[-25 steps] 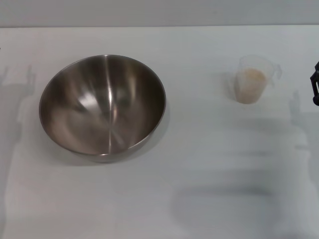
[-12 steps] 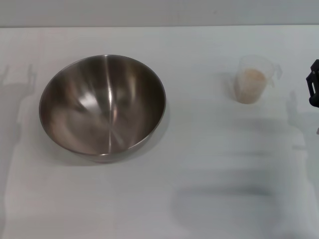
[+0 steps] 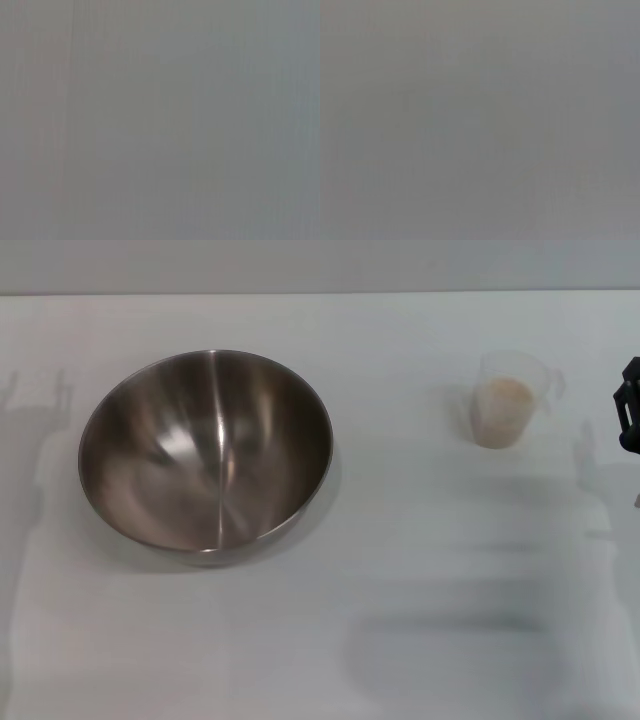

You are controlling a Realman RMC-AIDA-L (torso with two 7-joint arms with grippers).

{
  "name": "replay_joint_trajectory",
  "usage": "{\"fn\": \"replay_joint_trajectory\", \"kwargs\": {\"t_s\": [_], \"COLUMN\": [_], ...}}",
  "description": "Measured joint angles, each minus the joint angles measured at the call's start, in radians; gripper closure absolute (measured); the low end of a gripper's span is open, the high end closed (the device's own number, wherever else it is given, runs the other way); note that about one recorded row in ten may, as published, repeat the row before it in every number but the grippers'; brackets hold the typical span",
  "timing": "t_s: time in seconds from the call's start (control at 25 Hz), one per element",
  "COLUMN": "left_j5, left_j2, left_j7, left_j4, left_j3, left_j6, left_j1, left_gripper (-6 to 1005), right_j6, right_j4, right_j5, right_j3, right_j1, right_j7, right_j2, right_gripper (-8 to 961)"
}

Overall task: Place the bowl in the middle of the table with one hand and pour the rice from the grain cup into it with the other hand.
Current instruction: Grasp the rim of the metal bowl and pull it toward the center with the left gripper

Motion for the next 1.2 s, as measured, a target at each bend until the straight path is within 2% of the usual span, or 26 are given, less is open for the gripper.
{"fn": "replay_joint_trajectory", "kwargs": {"t_s": [0.84, 0.96, 1.0, 1.08, 1.12, 1.16, 1.2], "left_j5": [0.008, 0.008, 0.008, 0.008, 0.007, 0.007, 0.007], "left_j2": [0.005, 0.008, 0.012, 0.012, 0.035, 0.042, 0.044], "left_j7": [-0.029, -0.029, -0.025, -0.025, 0.022, 0.041, 0.046], "left_j4": [-0.023, -0.077, -0.139, -0.139, -0.458, -0.591, -0.641], "left_j3": [0.003, 0.017, 0.029, 0.029, 0.054, 0.052, 0.051], "left_j6": [-0.006, -0.062, -0.132, -0.132, -0.444, -0.553, -0.592], "left_j1": [0.004, 0.025, 0.049, 0.049, 0.152, 0.188, 0.2], "left_gripper": [448, 452, 454, 456, 458, 459, 461], "right_j6": [-0.001, -0.001, -0.001, -0.001, -0.001, 0.0, 0.0], "right_j4": [-0.011, -0.011, -0.011, -0.01, -0.01, -0.011, -0.011], "right_j5": [0.0, 0.0, 0.0, 0.0, 0.0, 0.0, 0.0], "right_j3": [0.0, 0.0, 0.0, 0.001, 0.001, 0.002, 0.002], "right_j1": [0.002, 0.005, 0.005, 0.006, 0.005, 0.005, 0.005], "right_j7": [0.003, 0.003, 0.003, 0.002, 0.002, 0.001, 0.001], "right_j2": [0.002, 0.002, 0.002, 0.002, 0.002, 0.002, 0.002], "right_gripper": [376, 376, 376, 377, 377, 377, 377]}}
